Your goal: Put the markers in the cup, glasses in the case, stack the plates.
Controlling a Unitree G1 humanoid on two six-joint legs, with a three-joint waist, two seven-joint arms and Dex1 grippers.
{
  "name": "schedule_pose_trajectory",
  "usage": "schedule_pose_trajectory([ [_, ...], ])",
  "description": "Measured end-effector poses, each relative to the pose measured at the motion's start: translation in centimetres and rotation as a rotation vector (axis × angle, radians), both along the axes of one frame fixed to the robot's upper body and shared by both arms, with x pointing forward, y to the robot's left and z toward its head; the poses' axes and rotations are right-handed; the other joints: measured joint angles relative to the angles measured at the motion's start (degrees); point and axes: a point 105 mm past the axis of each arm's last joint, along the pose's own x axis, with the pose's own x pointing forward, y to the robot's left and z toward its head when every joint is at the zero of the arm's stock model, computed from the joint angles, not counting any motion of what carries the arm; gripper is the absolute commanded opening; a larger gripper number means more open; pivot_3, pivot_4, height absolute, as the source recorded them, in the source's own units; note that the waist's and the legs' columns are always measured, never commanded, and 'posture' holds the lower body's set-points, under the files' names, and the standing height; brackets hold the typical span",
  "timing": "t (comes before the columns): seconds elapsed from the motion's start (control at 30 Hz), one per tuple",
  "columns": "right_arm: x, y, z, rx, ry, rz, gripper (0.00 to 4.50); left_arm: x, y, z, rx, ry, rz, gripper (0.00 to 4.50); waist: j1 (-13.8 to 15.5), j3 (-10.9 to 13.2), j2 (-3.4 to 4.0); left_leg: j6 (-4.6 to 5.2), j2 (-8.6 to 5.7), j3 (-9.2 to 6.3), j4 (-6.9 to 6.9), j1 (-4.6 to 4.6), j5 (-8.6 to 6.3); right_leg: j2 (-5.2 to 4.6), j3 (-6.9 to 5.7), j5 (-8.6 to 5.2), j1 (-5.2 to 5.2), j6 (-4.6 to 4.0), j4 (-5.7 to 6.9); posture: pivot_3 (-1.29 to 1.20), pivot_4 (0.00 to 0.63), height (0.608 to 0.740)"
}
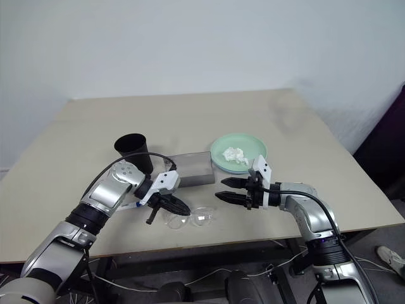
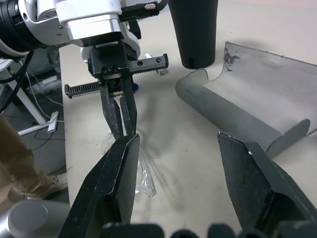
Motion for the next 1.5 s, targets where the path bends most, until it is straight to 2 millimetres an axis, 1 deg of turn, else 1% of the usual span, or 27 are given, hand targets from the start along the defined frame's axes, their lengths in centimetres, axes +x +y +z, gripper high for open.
schedule_pose_trajectory([
  [0.1, 0.0, 0.0, 0.0, 0.0, -0.001, -0.002, 2.72, 0.1, 0.1, 0.4, -0.024, 0.006, 0.017, 0.03, 0.0, 0.0, -0.01, 0.0, 0.0, 0.0, 0.0, -0.01, 0.0, 0.0, 0.0, 0.0, -0.01, 0.0, 0.0, 0.0, 0.0, 0.737],
  [0.13, 0.0, 0.0, 0.0, -0.001, -0.002, -0.003, 2.72, 0.2, 0.1, 0.9, -0.048, 0.007, 0.029, 0.03, 0.0, 0.0, -0.01, 0.0, 0.01, -0.01, 0.0, -0.02, 0.0, 0.0, 0.0, 0.0, -0.02, 0.0, 0.0, 0.0, 0.0, 0.737],
  [0.23, 0.2, -0.1, -0.1, -0.001, -0.004, -0.012, 2.72, 0.8, -0.1, 3.0, -0.129, -0.009, 0.052, 0.03, 0.0, 0.0, -0.02, 0.0, 0.01, -0.01, 0.0, -0.03, 0.0, 0.0, 0.0, 0.0, -0.02, 0.0, -0.01, 0.0, 0.0, 0.737],
  [0.4, 0.6, -0.2, 0.0, -0.001, -0.013, -0.023, 2.72, 2.3, 0.2, 6.3, -0.177, -0.113, 0.071, 0.03, 0.0, 0.0, -0.03, 0.0, 0.0, 0.0, -0.02, -0.02, 0.0, 0.0, -0.01, 0.0, -0.02, 0.0, -0.01, 0.0, 0.0, 0.737],
  [0.47, 0.8, -0.3, 0.0, -0.003, -0.013, -0.03, 2.72, 3.2, 0.2, 7.2, -0.175, -0.184, 0.089, 0.03, 0.0, 0.0, -0.03, 0.0, -0.01, 0.0, -0.01, -0.01, 0.0, 0.0, 0.0, 0.0, -0.02, 0.0, -0.02, 0.0, 0.0, 0.737],
  [0.53, 0.9, -0.4, 0.0, -0.003, -0.016, -0.03, 2.72, 4.8, 0.5, 7.6, -0.15, -0.282, 0.133, 0.03, 0.1, 0.0, -0.03, 0.0, -0.01, -0.01, -0.01, -0.01, 0.0, 0.0, 0.0, 0.0, 0.0, 0.01, -0.01, 0.0, 0.0, 0.737],
  [0.63, 1.0, -0.3, 0.1, -0.002, -0.021, -0.032, 2.72, 7.9, 0.8, 7.8, -0.088, -0.456, 0.223, 0.03, 0.7, 0.0, -0.05, 0.0, -0.02, 0.01, 0.02, -0.01, 0.0, 0.01, 0.0, 0.01, -0.01, 0.01, -0.02, 0.0, 0.0, 0.737],
  [0.73, 1.1, -0.2, 0.2, 0.001, -0.026, -0.032, 2.72, 9.7, 0.7, 7.4, -0.033, -0.571, 0.248, 0.03, 1.1, 0.0, -0.05, 0.0, -0.05, 0.01, 0.0, -0.03, 0.0, 0.01, 0.01, 0.01, -0.01, 0.02, -0.04, 0.0, 0.0, 0.737],
  [0.8, 1.1, -0.1, 0.3, 0.005, -0.027, -0.033, 2.72, 10.4, 0.1, 6.6, -0.004, -0.617, 0.239, 0.03, 1.2, 0.0, -0.06, 0.01, -0.07, 0.01, -0.01, -0.07, -0.01, 0.01, 0.01, 0.02, -0.01, 0.03, -0.05, 0.0, 0.0, 0.737],
  [0.9, 1.2, 0.0, 0.3, 0.007, -0.029, -0.04, 2.72, 11.0, -0.1, 5.2, 0.05, -0.66, 0.235, 0.03, 1.2, 0.0, -0.07, 0.05, -0.08, 0.0, -0.01, -0.13, -0.04, 0.01, 0.01, 0.03, -0.04, 0.06, -0.06, 0.0, 0.0, 0.737],
  [1.03, 1.2, -0.1, 0.2, 0.006, -0.029, -0.047, 2.72, 11.3, 0.1, 4.3, 0.092, -0.687, 0.227, 0.03, 1.2, 0.0, -0.09, 0.08, -0.08, 0.0, 0.0, -0.15, -0.06, 0.01, 0.03, 0.03, -0.08, 0.09, -0.05, 0.0, 0.0, 0.737],
  [1.13, 1.3, -0.1, 0.1, 0.005, -0.028, -0.057, 2.72, 11.4, -0.5, 3.6, 0.118, -0.688, 0.201, 0.03, 1.2, 0.0, -0.09, 0.08, -0.09, 0.0, 0.02, -0.15, -0.06, 0.01, 0.03, 0.03, -0.05, 0.1, -0.05, 0.0, 0.0, 0.737],
  [1.27, 1.2, -0.2, -0.1, 0.005, -0.024, -0.065, 2.72, 10.7, -0.9, 2.3, 0.142, -0.625, 0.163, 0.03, 1.2, 0.0, -0.13, 0.08, -0.1, 0.01, 0.05, -0.17, -0.06, 0.0, 0.04, 0.03, -0.05, 0.1, -0.06, 0.0, 0.0, 0.737],
  [1.43, 1.1, -0.2, -0.2, 0.006, -0.025, -0.068, 2.72, 10.2, -1.1, 1.9, 0.154, -0.583, 0.123, 0.03, 1.2, 0.0, -0.13, 0.09, -0.08, 0.0, 0.05, -0.13, -0.06, 0.01, 0.03, 0.04, -0.04, 0.11, -0.01, 0.0, 0.0, 0.737],
  [1.5, 1.1, -0.1, -0.2, 0.008, -0.025, -0.069, 2.72, 10.1, -1.1, 1.8, 0.159, -0.571, 0.125, 0.46, 1.2, 0.0, -0.14, 0.09, -0.08, 0.0, 0.07, -0.12, -0.06, 0.01, 0.03, 0.04, -0.02, 0.11, -0.01, 0.0, 0.0, 0.737],
])
